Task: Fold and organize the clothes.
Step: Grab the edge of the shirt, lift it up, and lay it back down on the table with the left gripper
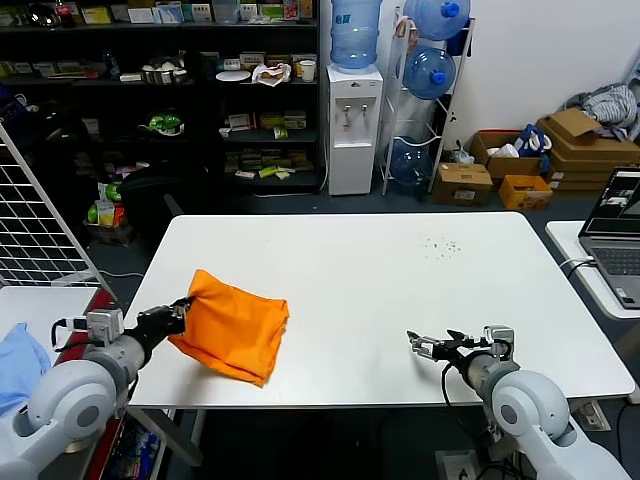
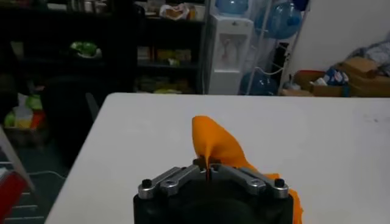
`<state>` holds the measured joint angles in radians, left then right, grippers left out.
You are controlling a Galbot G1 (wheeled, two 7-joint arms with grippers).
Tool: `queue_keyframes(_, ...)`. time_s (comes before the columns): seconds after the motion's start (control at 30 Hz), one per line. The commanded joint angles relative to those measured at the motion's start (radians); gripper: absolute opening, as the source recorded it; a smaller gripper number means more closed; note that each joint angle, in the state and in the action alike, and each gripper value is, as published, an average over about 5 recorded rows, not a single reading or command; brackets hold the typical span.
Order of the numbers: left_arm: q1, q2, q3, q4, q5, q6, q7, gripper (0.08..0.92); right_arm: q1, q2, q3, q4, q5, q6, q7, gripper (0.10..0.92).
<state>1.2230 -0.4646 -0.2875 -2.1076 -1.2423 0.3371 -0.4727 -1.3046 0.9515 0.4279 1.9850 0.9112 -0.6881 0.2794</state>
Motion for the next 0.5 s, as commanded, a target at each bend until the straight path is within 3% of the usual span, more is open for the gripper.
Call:
queue_keyframes(0.03,0.087,0.113,-0.225,0.064,0.001,-0.003,-0.061,0.107,0.003,0.001,-0.002,-0.001,-0.003,0.001,-0.002,0.921)
queue_keyframes(0.23,0.125,0.175,-0.260,0.105,-0.058,-0.005,-0.118,0.107,0.005,0.001,-0.002,-0.003,-0.005,0.002,-0.004,0.921)
queue_keyframes(0.5,0.135,0.171,-0.264,0.100,-0.096,-0.002,-0.183,0.107,0.005,0.002,-0.003,0.001,-0.007,0.002,-0.004,0.921)
